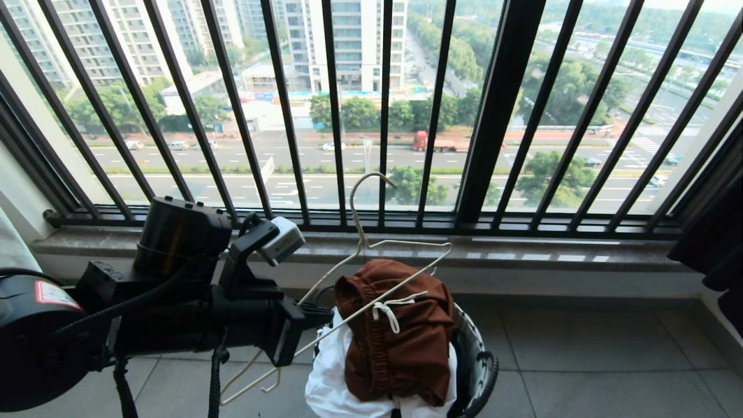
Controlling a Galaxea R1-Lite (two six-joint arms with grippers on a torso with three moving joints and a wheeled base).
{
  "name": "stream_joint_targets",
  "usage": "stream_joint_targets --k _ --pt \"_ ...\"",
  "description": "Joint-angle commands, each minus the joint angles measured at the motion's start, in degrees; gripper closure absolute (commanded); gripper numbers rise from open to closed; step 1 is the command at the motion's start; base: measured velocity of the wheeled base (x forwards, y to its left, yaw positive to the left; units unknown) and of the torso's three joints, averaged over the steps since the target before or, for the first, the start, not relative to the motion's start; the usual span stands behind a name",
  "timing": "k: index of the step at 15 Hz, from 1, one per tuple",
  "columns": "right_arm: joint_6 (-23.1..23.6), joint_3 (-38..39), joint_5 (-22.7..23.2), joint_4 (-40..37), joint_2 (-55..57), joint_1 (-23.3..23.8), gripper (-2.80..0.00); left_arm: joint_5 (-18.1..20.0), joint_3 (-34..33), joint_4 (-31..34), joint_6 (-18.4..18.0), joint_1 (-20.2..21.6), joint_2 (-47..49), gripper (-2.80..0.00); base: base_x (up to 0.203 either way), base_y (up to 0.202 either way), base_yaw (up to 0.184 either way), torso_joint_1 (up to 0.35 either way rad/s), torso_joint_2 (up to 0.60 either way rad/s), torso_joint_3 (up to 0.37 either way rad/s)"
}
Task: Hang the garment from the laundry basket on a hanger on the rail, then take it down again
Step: Pick up clothes from the basket
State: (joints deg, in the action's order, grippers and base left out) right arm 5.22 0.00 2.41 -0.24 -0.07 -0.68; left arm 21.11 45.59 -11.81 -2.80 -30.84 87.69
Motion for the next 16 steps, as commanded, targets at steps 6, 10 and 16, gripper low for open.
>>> stream_joint_targets --k 6,10,16 --pt "0.06 0.00 0.05 -0.02 0.07 -0.02 0.00 0.16 -0.07 -0.05 0.08 -0.01 -2.36 0.00 0.000 0.000 0.000 0.005 0.01 -0.198" --pt "0.06 -0.02 0.05 -0.02 0.07 -0.02 0.00 0.16 -0.15 0.00 0.08 -0.01 -3.06 0.00 0.000 0.000 0.000 0.001 0.00 -0.195" --pt "0.06 0.00 0.05 -0.02 0.07 -0.02 0.00 0.16 -0.15 -0.05 0.08 -0.01 -3.32 0.00 0.000 0.000 0.000 0.004 0.00 -0.196"
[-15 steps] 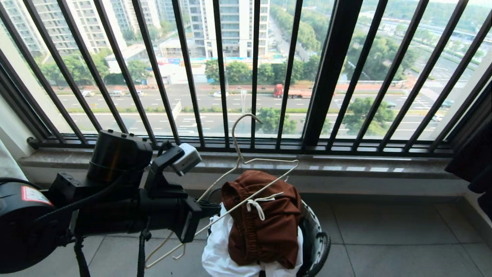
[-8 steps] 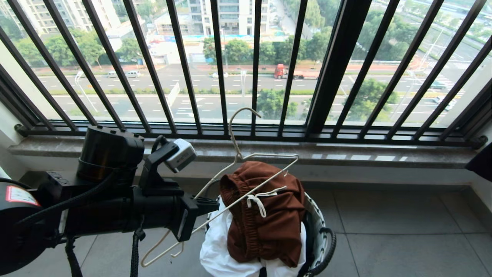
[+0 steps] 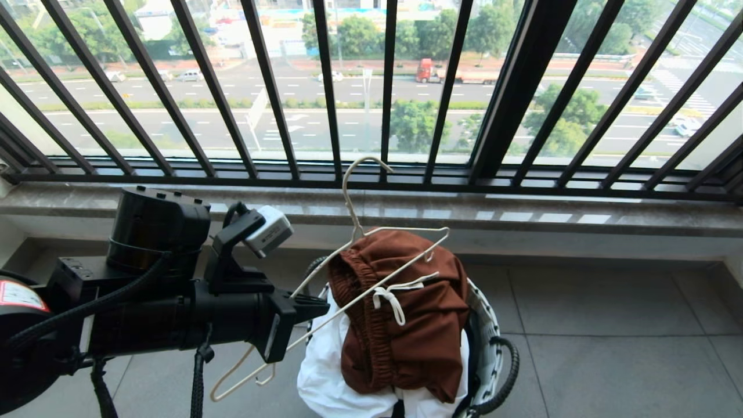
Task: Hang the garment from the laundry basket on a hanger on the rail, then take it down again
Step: Pick up clothes from the basket
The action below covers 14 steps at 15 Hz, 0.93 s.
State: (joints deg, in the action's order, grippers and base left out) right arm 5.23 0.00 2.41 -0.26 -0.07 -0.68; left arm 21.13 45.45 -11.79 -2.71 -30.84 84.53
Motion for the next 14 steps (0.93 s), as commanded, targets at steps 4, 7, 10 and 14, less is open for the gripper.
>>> stream_joint_targets --k 4,7,10,14 --pt "0.04 0.00 0.05 0.00 0.07 -0.02 0.00 0.14 -0.01 -0.08 0.07 -0.01 -0.61 0.00 0.000 0.000 0.000 0.003 0.00 -0.197" --pt "0.04 0.00 0.05 0.00 0.07 -0.02 0.00 0.14 -0.01 -0.08 0.16 -0.01 -2.12 0.00 0.000 0.000 0.000 -0.001 0.00 -0.078" --pt "0.04 0.00 0.05 0.00 0.07 -0.02 0.00 0.23 -0.08 -0.08 0.32 -0.01 -4.68 0.00 0.000 0.000 0.000 0.000 0.00 0.000" --pt "0.04 0.00 0.01 0.00 0.07 -0.02 0.00 0.23 -0.09 -0.08 0.55 -0.06 -6.62 0.00 0.000 0.000 0.000 0.000 0.00 0.000"
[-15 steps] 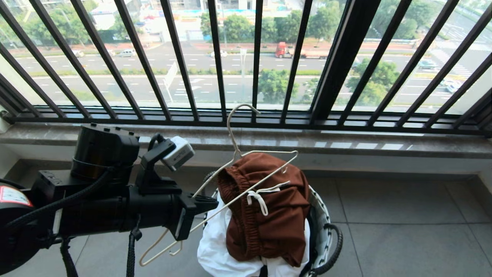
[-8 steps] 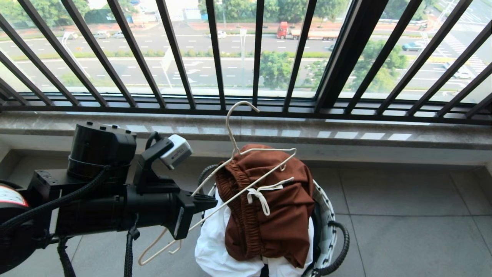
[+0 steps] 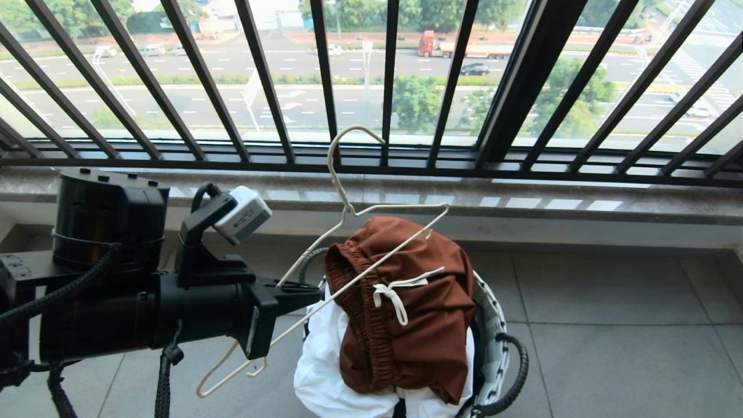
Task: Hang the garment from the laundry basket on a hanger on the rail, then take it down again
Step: Pick up clothes from the basket
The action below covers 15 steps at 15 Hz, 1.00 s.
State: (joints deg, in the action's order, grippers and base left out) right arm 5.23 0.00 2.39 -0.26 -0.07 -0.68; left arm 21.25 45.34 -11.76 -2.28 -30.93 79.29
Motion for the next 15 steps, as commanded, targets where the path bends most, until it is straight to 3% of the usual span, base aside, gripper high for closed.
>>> stream_joint_targets --k 1,3,6,12,15 --pt "0.04 0.00 0.07 0.00 0.07 -0.02 0.00 0.11 0.01 -0.10 0.23 0.08 -1.82 0.00 0.000 0.000 0.000 0.000 0.00 0.000" --pt "0.04 0.00 0.07 0.00 0.07 -0.02 0.00 -0.02 -0.07 -1.47 0.95 0.09 -3.26 0.00 0.000 0.000 0.000 0.000 0.00 0.000" --pt "0.48 0.00 0.05 0.00 0.07 -0.02 0.00 -0.40 0.10 -5.89 4.89 0.17 -3.68 0.00 0.000 0.000 0.000 0.000 0.00 0.000" --pt "0.46 -0.32 -0.01 -0.46 0.07 -0.02 0.00 -0.70 0.41 -5.90 5.11 0.17 -6.14 0.00 0.000 0.000 0.000 0.000 0.00 0.000" --pt "0.46 -8.26 0.20 -3.86 2.41 -0.02 0.00 -0.42 0.19 -5.29 5.36 0.08 -8.63 0.00 0.000 0.000 0.000 0.000 0.00 0.000"
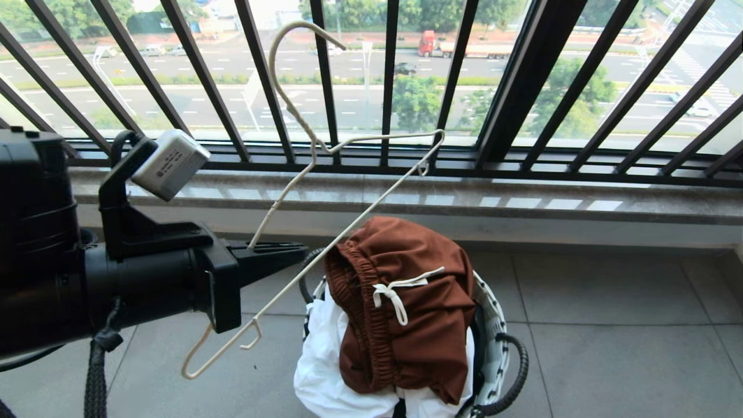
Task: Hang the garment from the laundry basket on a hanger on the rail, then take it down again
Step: Pick up clothes from the basket
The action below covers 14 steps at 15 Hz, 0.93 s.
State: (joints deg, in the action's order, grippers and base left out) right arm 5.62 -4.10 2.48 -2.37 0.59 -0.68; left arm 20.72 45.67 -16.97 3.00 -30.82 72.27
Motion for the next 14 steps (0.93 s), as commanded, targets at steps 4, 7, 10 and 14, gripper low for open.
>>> stream_joint_targets --k 4,7,10,14 --pt "0.32 -18.55 0.78 -8.99 14.52 -0.06 0.00 -0.11 0.12 0.01 0.08 -0.03 -2.36 0.00 0.000 0.000 0.000 0.000 0.00 0.000" --pt "0.35 -26.29 1.69 -8.98 28.12 -0.11 0.00 -1.91 1.40 0.36 0.77 -0.03 -2.05 0.00 0.000 0.000 0.000 0.000 0.00 0.000" --pt "-0.21 -31.13 4.48 -4.63 42.12 -0.58 0.00 -2.36 1.53 0.80 0.78 -0.03 -2.13 0.00 0.000 0.000 0.000 0.000 0.00 0.000" --pt "-8.15 -38.56 8.02 -2.19 57.42 -8.28 0.00 -4.34 2.50 0.83 1.31 -0.03 -1.87 0.00 0.000 0.000 0.000 0.000 0.00 0.000"
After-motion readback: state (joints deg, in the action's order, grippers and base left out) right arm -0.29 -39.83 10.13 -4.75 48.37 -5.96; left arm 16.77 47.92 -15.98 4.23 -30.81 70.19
